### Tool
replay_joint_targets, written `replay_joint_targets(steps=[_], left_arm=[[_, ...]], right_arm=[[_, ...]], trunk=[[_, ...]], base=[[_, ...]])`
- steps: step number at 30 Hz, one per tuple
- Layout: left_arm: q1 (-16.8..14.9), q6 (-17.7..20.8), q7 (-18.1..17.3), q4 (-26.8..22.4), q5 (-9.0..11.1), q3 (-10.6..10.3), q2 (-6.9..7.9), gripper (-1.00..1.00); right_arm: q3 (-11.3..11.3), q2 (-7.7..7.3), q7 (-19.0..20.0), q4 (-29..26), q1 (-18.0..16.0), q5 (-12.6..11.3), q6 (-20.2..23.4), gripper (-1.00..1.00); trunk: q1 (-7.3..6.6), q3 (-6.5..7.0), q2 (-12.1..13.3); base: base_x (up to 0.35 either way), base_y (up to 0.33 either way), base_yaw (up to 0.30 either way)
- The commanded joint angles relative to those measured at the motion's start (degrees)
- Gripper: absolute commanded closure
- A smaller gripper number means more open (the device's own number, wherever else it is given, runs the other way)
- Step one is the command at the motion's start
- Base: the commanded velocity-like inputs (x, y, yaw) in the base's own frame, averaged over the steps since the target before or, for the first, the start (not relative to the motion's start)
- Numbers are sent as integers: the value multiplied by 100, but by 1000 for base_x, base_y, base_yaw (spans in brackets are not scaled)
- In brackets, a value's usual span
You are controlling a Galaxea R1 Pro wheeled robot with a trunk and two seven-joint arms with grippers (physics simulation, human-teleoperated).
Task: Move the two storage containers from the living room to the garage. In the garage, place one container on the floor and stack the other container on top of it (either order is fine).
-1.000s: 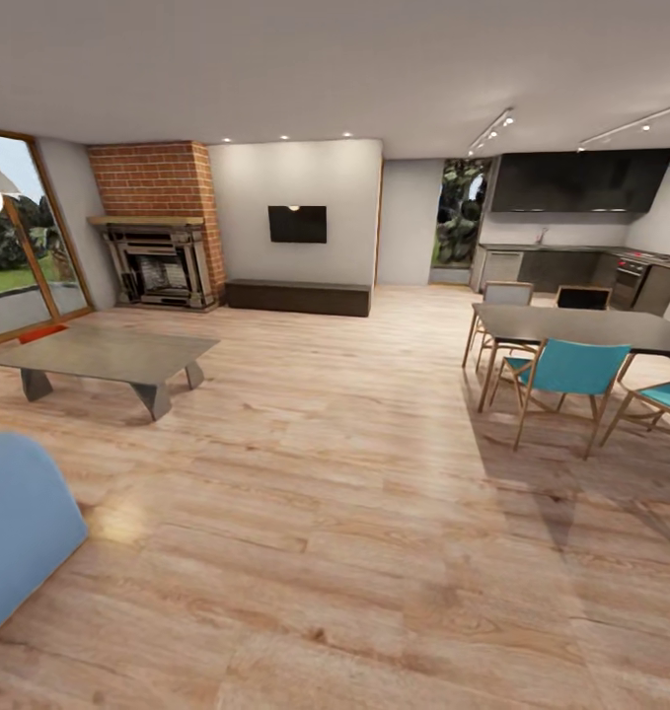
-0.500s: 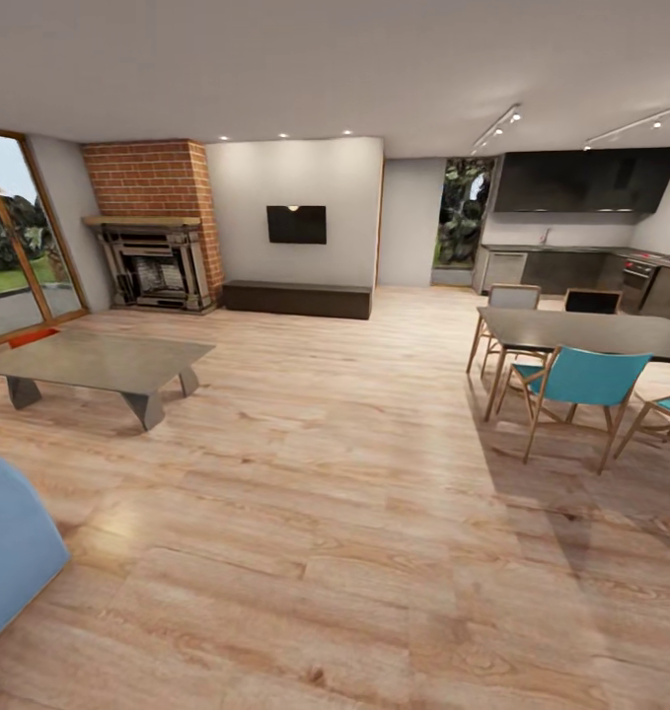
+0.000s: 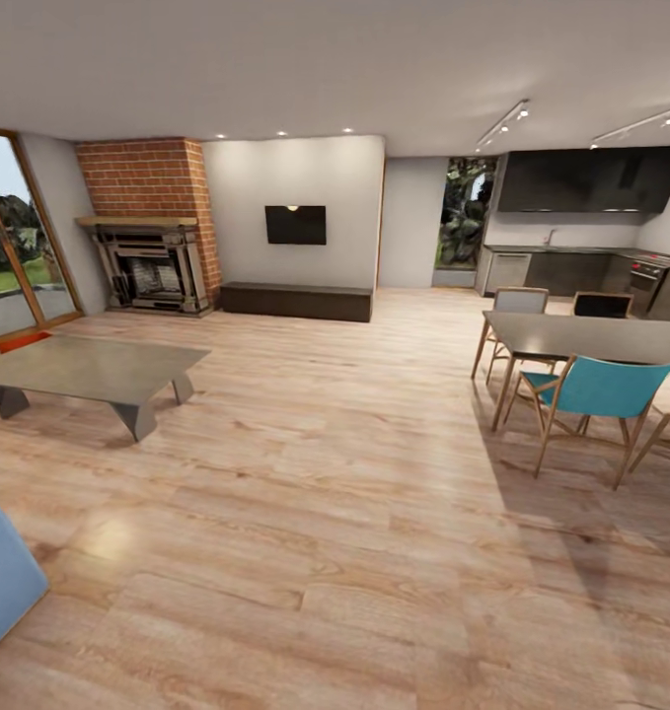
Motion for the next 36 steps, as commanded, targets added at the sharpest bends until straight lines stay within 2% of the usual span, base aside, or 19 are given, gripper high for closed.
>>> replay_joint_targets(steps=[1, 36], left_arm=[[-3, 31, -23, -3, 56, -4, 3, -100], [-3, 31, -23, -3, 60, -4, 5, -100]], right_arm=[[46, 4, 13, 18, -7, -60, -31, -100], [46, -6, 13, 19, -7, -60, -33, -100]], trunk=[[4, -7, -4], [4, -7, -4]], base=[[322, 0, 0], [322, 0, 0]])
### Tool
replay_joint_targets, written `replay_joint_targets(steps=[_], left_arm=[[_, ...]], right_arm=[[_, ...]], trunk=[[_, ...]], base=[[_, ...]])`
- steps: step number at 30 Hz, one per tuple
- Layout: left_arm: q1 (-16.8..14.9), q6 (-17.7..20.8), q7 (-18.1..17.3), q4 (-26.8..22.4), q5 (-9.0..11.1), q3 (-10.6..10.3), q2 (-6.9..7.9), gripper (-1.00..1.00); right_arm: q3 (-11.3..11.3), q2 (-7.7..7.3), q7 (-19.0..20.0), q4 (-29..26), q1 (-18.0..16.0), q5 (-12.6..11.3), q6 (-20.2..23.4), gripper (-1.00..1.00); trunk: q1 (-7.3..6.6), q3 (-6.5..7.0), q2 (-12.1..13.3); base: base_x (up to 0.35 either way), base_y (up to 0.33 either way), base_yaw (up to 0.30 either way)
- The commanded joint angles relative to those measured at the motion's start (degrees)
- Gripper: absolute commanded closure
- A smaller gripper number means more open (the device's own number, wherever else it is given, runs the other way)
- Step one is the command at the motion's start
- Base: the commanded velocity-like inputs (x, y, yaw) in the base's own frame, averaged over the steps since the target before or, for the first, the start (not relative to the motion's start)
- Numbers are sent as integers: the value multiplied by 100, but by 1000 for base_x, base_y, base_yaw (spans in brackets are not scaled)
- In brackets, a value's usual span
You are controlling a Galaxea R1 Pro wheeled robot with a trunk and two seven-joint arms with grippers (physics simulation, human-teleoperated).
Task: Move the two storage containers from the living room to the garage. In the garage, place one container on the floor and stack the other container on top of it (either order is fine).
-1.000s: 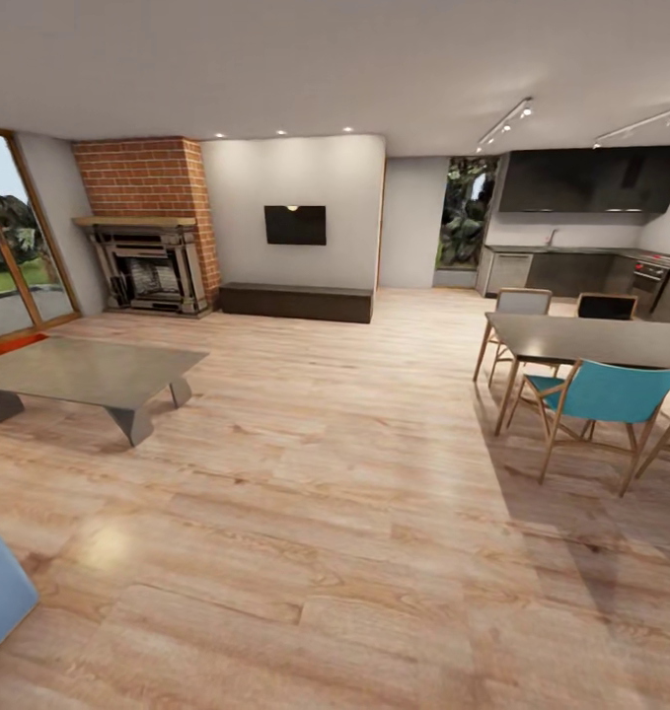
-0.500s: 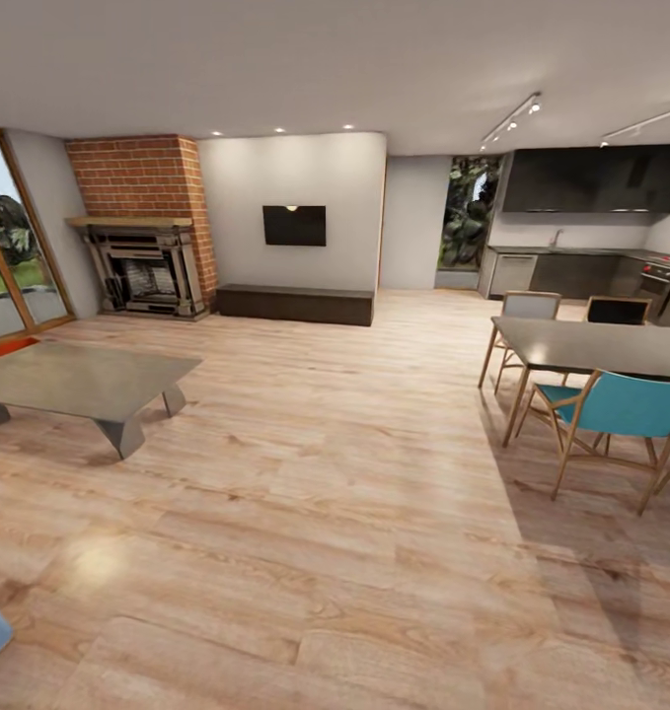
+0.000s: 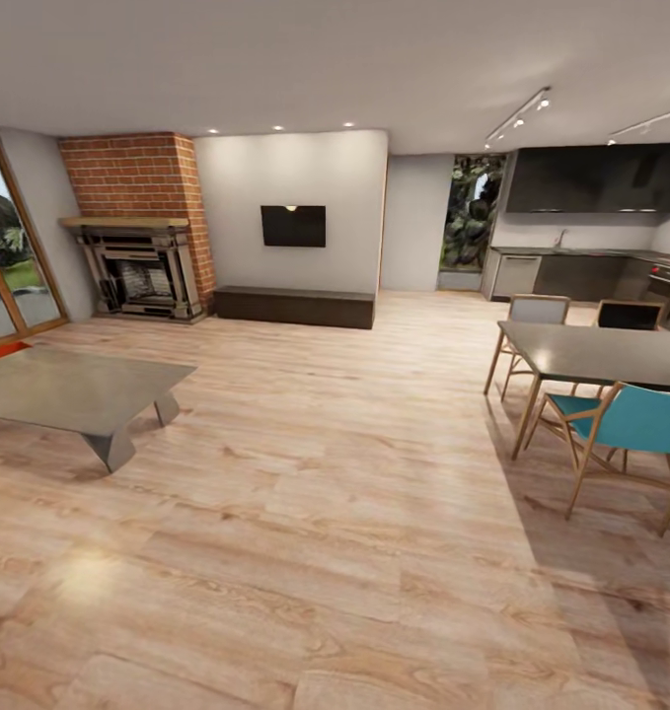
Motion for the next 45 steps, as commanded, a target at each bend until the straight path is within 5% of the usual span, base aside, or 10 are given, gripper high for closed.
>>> replay_joint_targets(steps=[1, 45], left_arm=[[-3, 31, -23, -3, 55, -4, 2, -100], [-3, 31, -23, -2, 55, -4, 2, -100]], right_arm=[[47, 2, 13, 15, -7, -62, -33, -100], [47, 1, 13, 12, -7, -59, -33, -100]], trunk=[[4, -7, -4], [4, -7, -4]], base=[[322, 0, 0], [322, 0, 0]])
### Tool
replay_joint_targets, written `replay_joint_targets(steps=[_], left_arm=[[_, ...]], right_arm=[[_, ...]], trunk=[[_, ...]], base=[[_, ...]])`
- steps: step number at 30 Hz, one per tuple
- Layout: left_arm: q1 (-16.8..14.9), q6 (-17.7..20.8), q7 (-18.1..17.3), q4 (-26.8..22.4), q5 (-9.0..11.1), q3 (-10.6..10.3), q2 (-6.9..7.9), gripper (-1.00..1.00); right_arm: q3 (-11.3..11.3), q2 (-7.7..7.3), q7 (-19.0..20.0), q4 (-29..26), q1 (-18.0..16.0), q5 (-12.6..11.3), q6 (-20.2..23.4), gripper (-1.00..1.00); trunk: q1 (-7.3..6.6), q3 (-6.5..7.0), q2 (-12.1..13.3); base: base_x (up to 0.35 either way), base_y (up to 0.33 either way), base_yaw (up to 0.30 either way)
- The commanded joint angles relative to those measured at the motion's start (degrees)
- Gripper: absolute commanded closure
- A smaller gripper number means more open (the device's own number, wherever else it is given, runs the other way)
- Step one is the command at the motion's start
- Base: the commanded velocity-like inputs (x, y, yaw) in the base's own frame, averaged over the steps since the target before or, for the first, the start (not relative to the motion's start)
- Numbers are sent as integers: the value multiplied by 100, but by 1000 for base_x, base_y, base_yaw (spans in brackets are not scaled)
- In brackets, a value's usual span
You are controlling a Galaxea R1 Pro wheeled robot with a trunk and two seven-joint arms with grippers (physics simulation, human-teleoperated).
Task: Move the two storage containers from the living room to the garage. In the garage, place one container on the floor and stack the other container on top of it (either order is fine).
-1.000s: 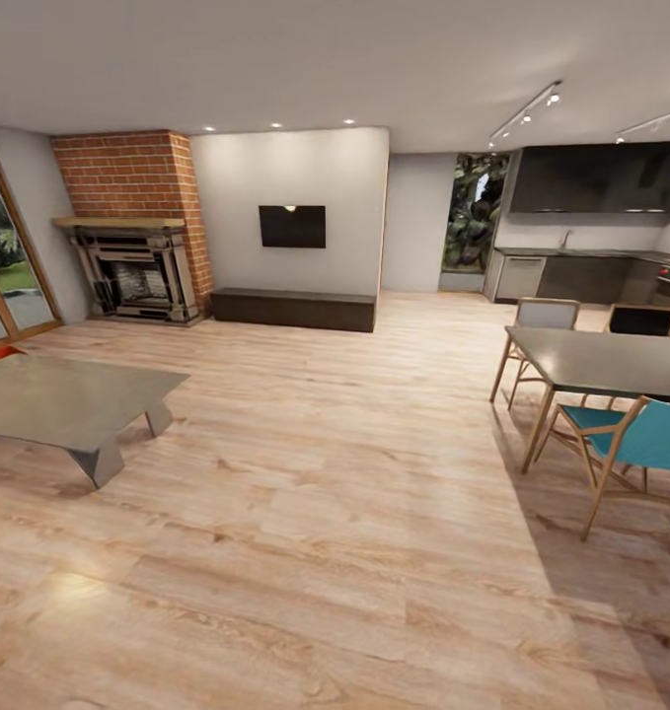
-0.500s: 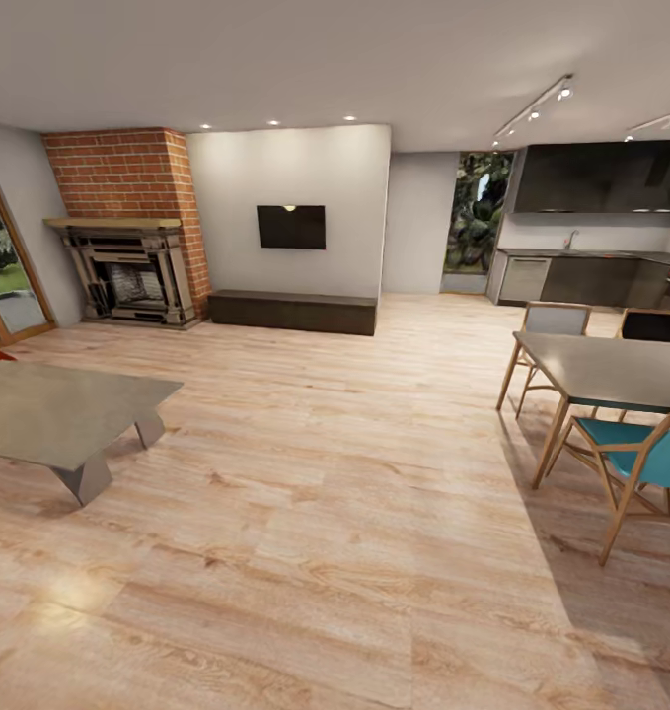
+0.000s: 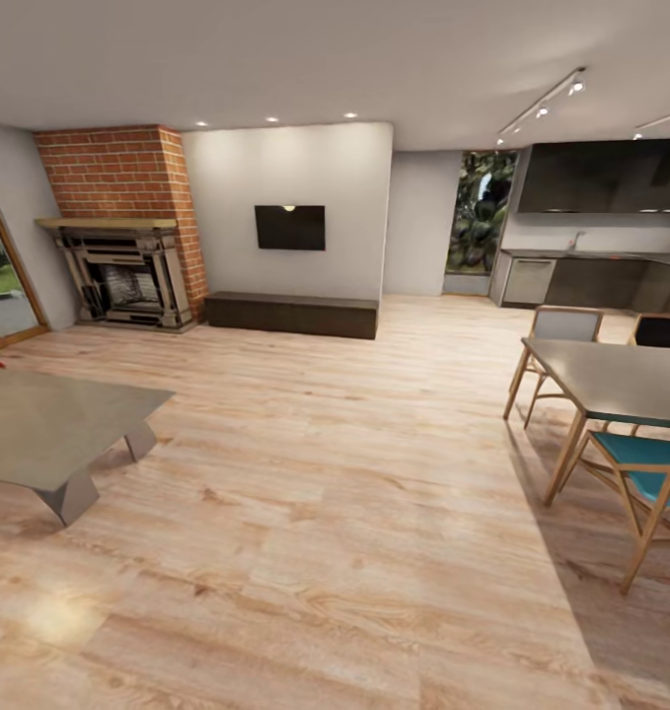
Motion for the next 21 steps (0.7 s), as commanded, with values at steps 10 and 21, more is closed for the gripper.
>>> replay_joint_targets(steps=[10, 21], left_arm=[[-3, 31, -23, -3, 55, -4, 2, -100], [-3, 31, -23, -3, 55, -4, 2, -100]], right_arm=[[46, 6, 13, 14, -7, -60, -29, -100], [46, 8, 13, 18, -7, -58, -27, -100]], trunk=[[4, -7, -4], [4, -7, -4]], base=[[322, 0, 0], [322, 0, 0]])
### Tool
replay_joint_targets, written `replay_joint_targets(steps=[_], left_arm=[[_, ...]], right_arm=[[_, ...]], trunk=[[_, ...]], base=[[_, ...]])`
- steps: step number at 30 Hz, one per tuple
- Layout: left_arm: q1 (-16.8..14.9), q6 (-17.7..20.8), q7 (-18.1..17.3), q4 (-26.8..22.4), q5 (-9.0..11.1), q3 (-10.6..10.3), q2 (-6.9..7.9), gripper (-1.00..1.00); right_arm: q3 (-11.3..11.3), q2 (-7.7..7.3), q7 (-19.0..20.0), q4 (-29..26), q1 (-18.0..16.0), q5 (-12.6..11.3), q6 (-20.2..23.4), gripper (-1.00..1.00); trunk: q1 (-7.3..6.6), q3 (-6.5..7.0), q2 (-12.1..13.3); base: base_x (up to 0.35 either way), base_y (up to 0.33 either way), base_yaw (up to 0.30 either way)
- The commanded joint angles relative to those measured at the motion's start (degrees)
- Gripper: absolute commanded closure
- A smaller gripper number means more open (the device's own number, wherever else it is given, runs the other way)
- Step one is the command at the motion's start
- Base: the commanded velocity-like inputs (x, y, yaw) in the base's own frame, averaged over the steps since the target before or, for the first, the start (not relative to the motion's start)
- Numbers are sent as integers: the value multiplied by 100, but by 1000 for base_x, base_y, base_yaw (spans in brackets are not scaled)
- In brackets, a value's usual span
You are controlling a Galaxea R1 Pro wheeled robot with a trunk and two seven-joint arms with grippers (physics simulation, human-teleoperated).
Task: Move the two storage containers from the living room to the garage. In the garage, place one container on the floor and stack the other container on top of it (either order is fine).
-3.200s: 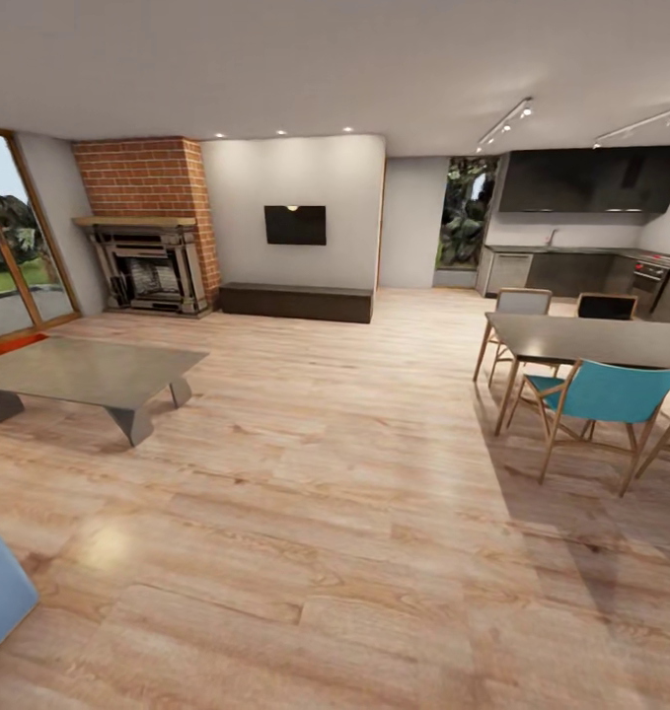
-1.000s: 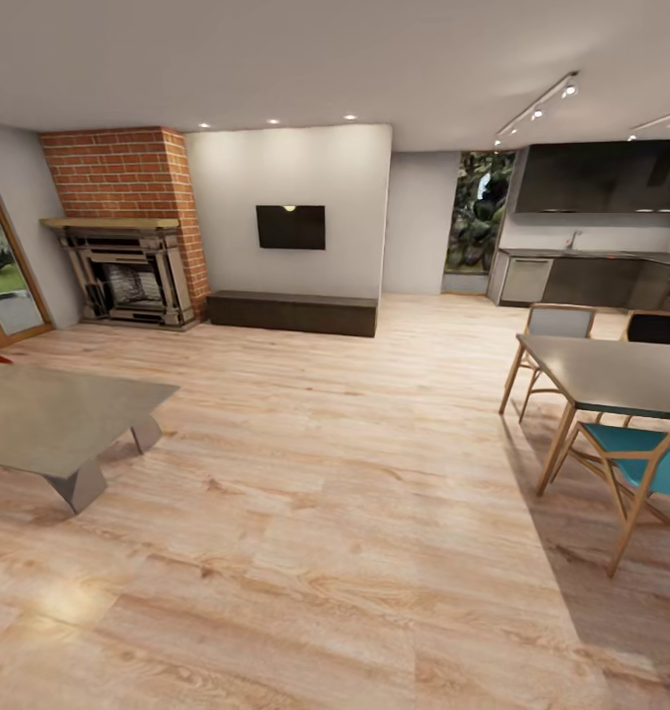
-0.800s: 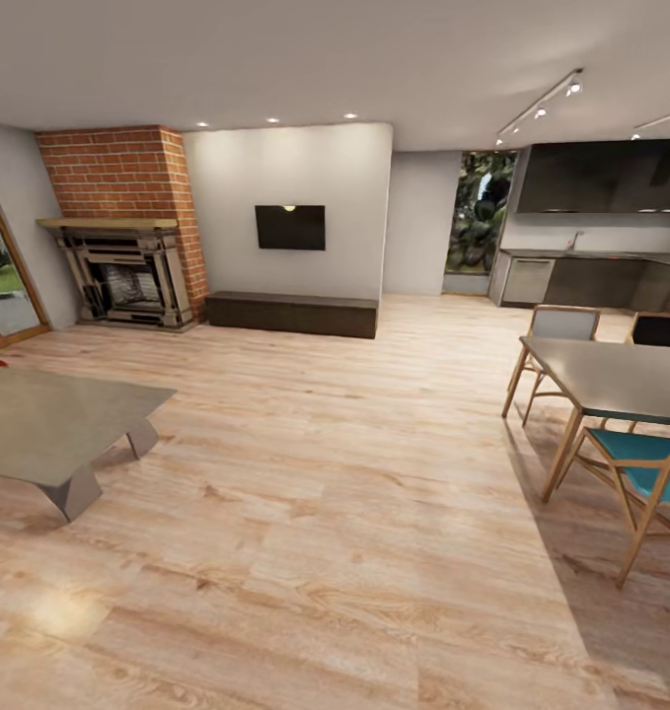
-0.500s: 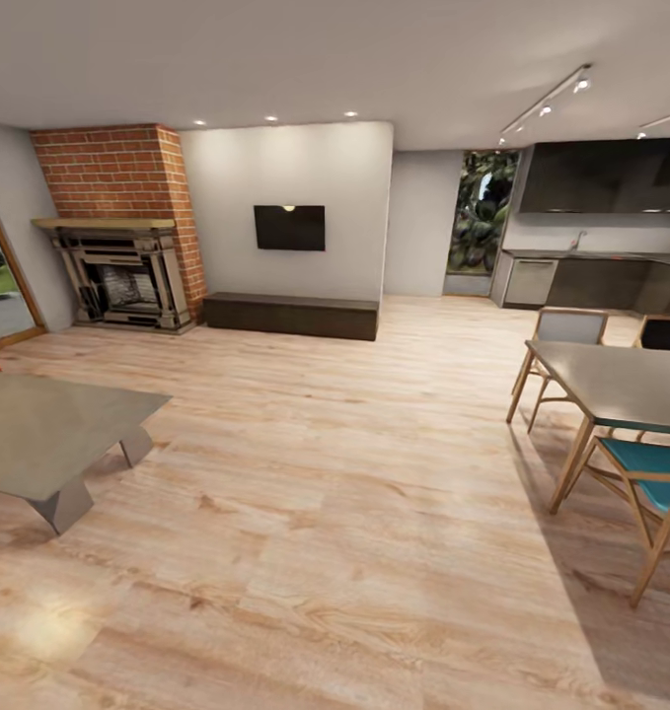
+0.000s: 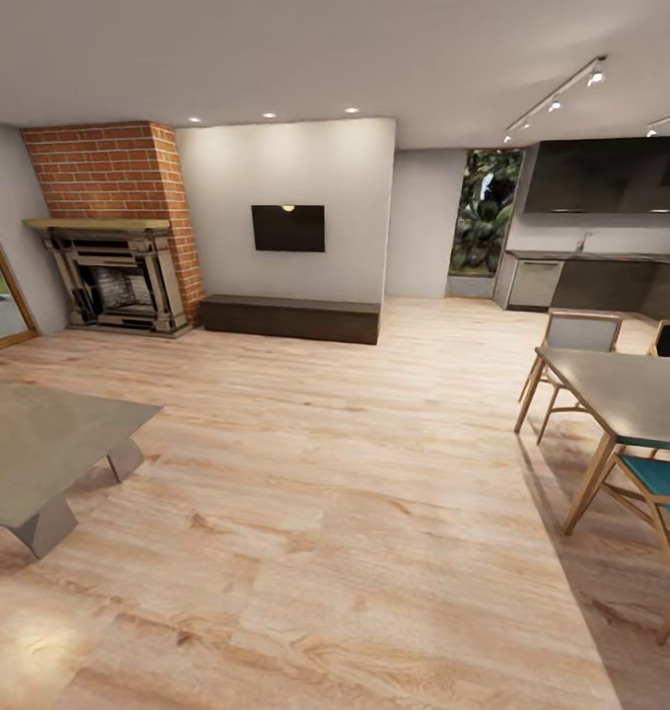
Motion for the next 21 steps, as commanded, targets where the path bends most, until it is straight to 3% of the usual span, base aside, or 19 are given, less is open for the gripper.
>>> replay_joint_targets(steps=[1, 21], left_arm=[[-3, 31, -23, -3, 55, -4, 2, -100], [-3, 31, -23, -1, 55, -4, 2, -100]], right_arm=[[46, 3, 12, 16, -7, -58, -30, -100], [46, -4, 14, 15, -7, -53, -33, -100]], trunk=[[4, -7, -4], [4, -7, -4]], base=[[322, 0, 0], [322, 0, 0]])
